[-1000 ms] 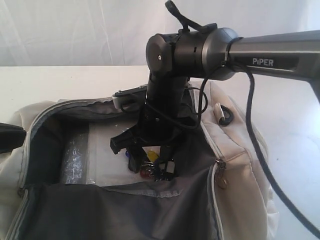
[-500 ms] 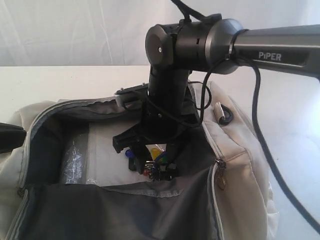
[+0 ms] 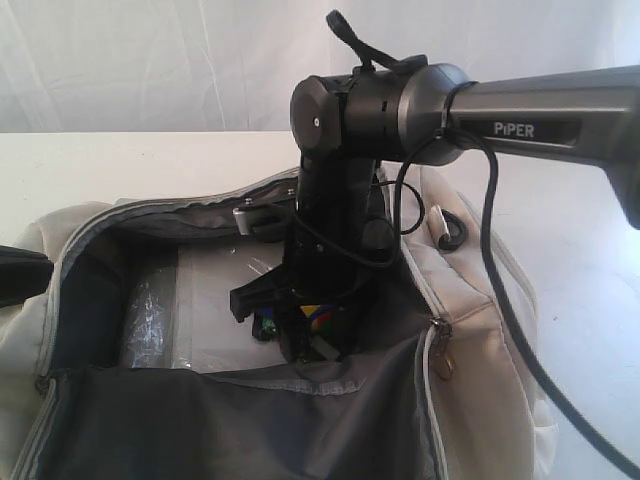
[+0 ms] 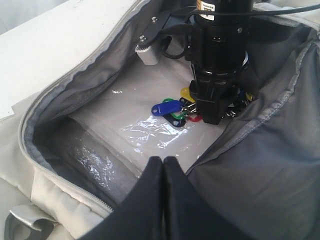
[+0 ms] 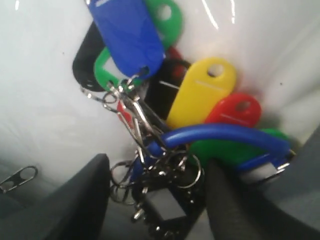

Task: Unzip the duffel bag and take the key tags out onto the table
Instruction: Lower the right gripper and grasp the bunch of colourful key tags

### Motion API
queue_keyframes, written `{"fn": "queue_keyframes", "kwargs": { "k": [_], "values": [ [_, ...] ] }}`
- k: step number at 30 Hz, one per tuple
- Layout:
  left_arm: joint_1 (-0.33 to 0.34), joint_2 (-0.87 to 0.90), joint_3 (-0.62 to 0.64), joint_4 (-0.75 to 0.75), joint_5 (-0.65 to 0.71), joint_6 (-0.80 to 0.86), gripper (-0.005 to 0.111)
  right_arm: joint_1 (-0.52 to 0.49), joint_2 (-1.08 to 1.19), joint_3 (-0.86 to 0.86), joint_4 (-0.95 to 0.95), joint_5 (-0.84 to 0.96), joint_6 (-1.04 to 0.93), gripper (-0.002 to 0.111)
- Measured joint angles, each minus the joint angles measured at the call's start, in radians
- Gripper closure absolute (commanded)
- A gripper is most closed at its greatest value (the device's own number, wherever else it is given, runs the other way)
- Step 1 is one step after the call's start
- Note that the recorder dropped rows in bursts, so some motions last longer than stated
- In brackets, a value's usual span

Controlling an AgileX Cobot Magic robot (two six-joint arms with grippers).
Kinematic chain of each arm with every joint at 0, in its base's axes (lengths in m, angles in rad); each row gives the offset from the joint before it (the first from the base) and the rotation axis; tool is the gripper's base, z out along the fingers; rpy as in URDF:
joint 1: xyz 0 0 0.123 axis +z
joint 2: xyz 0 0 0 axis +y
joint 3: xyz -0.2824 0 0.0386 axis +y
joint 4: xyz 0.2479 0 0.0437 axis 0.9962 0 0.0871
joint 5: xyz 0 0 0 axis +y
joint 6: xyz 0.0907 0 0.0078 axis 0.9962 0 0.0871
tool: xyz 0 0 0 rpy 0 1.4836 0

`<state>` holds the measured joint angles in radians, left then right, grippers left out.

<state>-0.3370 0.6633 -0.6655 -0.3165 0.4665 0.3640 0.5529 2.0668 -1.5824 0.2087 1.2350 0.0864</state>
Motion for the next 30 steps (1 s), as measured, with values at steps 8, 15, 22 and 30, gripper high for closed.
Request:
{"fn": "queue_keyframes", "kwargs": {
  "k": [8, 15, 22, 30],
  "values": [
    [0.0, 0.0, 0.0, 0.0, 0.0, 0.0, 0.107, 0.0, 0.01, 0.0, 0.036, 0.016, -0.041, 0.108],
    [0.0, 0.0, 0.0, 0.0, 0.0, 0.0, 0.107, 0.002, 0.012, -0.018, 0.042, 0.011, -0.073, 0.108],
    [0.0, 0.0, 0.0, 0.0, 0.0, 0.0, 0.107, 0.004, 0.015, -0.072, 0.022, -0.087, -0.086, 0.108],
    [0.0, 0.0, 0.0, 0.0, 0.0, 0.0, 0.107, 0.004, 0.02, -0.085, 0.011, -0.16, -0.141, 0.102]
  ]
}}
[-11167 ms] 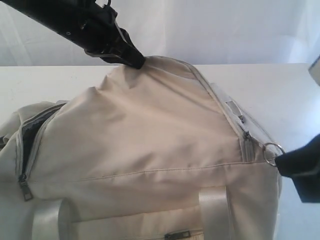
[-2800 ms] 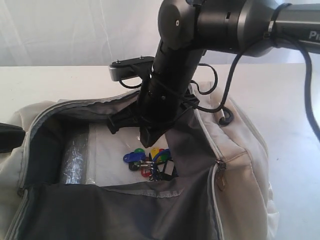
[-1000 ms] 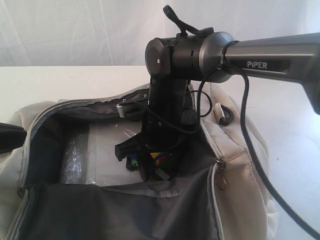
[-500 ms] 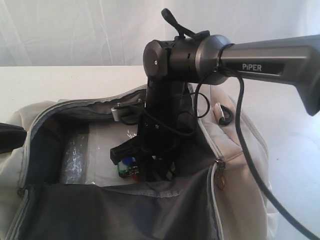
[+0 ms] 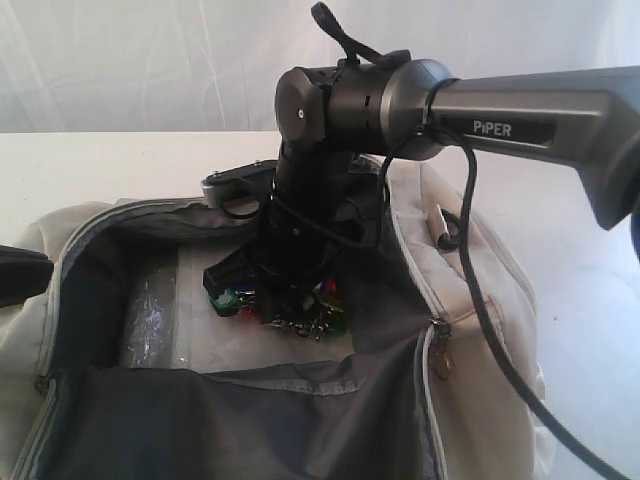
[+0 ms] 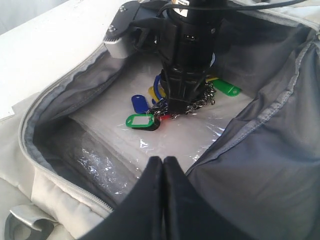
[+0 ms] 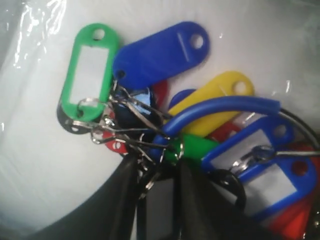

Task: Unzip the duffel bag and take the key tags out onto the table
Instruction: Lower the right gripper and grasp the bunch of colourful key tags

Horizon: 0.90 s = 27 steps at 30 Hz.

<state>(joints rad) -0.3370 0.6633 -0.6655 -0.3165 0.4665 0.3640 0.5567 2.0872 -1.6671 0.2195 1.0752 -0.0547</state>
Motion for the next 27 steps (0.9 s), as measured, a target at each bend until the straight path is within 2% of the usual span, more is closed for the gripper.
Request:
{"fn": "queue_keyframes", "kwargs": {
  "k": [8, 13, 16, 18, 19, 27],
  "values": [
    [0.0, 0.0, 0.0, 0.0, 0.0, 0.0, 0.107, 0.002, 0.015, -0.005, 0.022, -0.016, -0.048, 0.063],
    [0.0, 0.0, 0.0, 0.0, 0.0, 0.0, 0.107, 0.038, 0.026, -0.006, 0.006, -0.022, -0.181, 0.06],
    [0.0, 0.0, 0.0, 0.0, 0.0, 0.0, 0.107, 0.072, 0.036, -0.014, -0.086, -0.022, -0.182, 0.073],
    [0.0, 0.0, 0.0, 0.0, 0.0, 0.0, 0.107, 0.08, 0.045, -0.017, -0.13, -0.011, -0.168, 0.091],
    [0.0, 0.0, 0.0, 0.0, 0.0, 0.0, 0.107, 0.08, 0.049, -0.019, -0.145, -0.007, -0.165, 0.106],
    [0.0, 0.0, 0.0, 0.0, 0.0, 0.0, 0.107, 0.081, 0.027, -0.018, -0.175, 0.025, -0.128, 0.108]
  ]
}}
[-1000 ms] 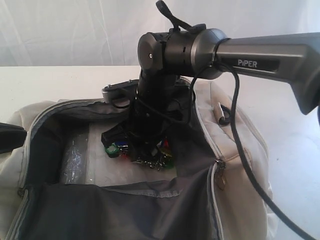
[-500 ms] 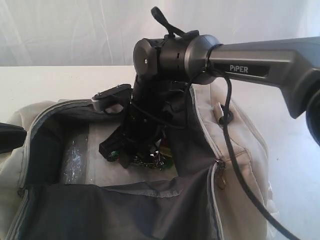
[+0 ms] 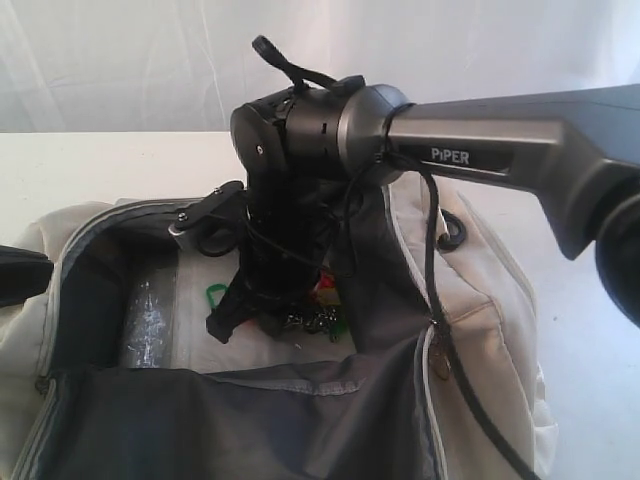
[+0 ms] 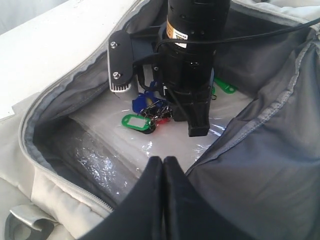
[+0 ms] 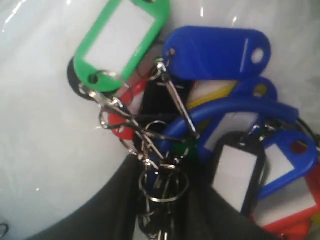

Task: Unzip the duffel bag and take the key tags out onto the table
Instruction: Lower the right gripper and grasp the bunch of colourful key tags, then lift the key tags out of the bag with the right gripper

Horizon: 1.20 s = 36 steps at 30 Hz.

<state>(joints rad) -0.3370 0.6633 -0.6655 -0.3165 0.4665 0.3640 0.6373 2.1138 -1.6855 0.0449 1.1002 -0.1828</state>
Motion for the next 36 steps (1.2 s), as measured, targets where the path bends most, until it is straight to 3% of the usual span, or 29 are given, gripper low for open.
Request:
{"fn": "queue_keyframes", "kwargs": {
  "k": [17, 36],
  "values": [
    [0.0, 0.0, 0.0, 0.0, 0.0, 0.0, 0.107, 0.0, -0.336, 0.014, -0.002, -0.024, 0.004, 0.108],
    [0.0, 0.0, 0.0, 0.0, 0.0, 0.0, 0.107, 0.0, -0.364, 0.014, 0.007, -0.008, 0.006, 0.108]
  ]
}}
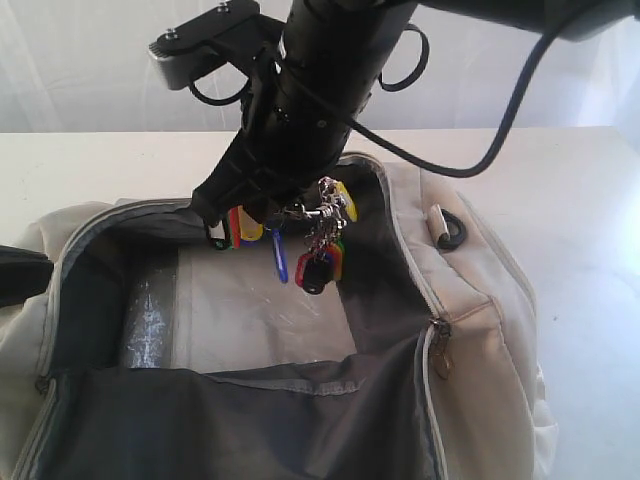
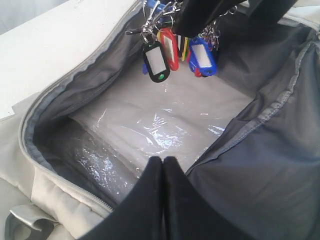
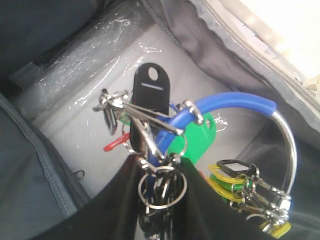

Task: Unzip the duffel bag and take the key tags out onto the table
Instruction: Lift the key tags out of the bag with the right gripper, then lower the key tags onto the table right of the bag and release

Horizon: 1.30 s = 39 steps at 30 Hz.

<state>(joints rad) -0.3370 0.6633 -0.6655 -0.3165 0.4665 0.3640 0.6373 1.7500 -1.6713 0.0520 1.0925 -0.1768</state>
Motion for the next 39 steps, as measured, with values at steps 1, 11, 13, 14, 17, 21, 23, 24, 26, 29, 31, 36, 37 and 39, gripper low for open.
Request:
{"fn": "queue_keyframes", "kwargs": {
  "k": [1, 11, 13, 14, 17, 21, 23, 24, 26, 29, 31, 36, 37, 39],
  "values": [
    [0.0, 0.0, 0.0, 0.0, 0.0, 0.0, 0.107, 0.0, -0.002, 0.0, 0.002, -0.001, 0.0, 0.108],
    [0.0, 0.0, 0.0, 0.0, 0.0, 0.0, 0.107, 0.0, -0.12, 0.0, -0.001, 0.008, -0.014, 0.108],
    [0.0, 0.0, 0.0, 0.0, 0.0, 0.0, 0.107, 0.0, -0.164, 0.0, -0.013, 0.016, -0.016, 0.108],
    [0.0, 0.0, 0.0, 0.0, 0.0, 0.0, 0.107, 0.0, -0.187, 0.0, -0.025, 0.021, -0.016, 0.108],
    [0.0, 0.0, 0.0, 0.0, 0.0, 0.0, 0.107, 0.0, -0.249, 0.0, -0.093, 0.051, -0.008, 0.108],
    [0.0, 0.0, 0.0, 0.0, 0.0, 0.0, 0.107, 0.0, -0.322, 0.0, -0.252, 0.11, 0.057, 0.108],
    [0.0, 0.0, 0.0, 0.0, 0.0, 0.0, 0.107, -0.017, -0.36, 0.017, -0.289, 0.118, 0.079, 0.108],
    [0.0, 0.0, 0.0, 0.0, 0.0, 0.0, 0.107, -0.028, -0.376, 0.027, -0.295, 0.12, 0.086, 0.108],
    [0.0, 0.0, 0.0, 0.0, 0.0, 0.0, 0.107, -0.064, -0.413, 0.061, -0.301, 0.12, 0.09, 0.108],
    [0.0, 0.0, 0.0, 0.0, 0.0, 0.0, 0.107, -0.201, -0.48, 0.179, -0.307, 0.116, 0.099, 0.108],
    [0.0, 0.0, 0.0, 0.0, 0.0, 0.0, 0.107, -0.295, -0.492, 0.261, -0.316, 0.102, 0.104, 0.108],
    [0.0, 0.0, 0.0, 0.0, 0.0, 0.0, 0.107, -0.501, -0.481, 0.52, -0.297, -0.064, 0.104, 0.108],
    [0.0, 0.0, 0.0, 0.0, 0.0, 0.0, 0.107, -0.519, -0.467, 0.552, -0.287, -0.094, 0.104, 0.108],
    [0.0, 0.0, 0.0, 0.0, 0.0, 0.0, 0.107, -0.553, -0.41, 0.614, -0.268, -0.153, 0.104, 0.108]
  ]
}}
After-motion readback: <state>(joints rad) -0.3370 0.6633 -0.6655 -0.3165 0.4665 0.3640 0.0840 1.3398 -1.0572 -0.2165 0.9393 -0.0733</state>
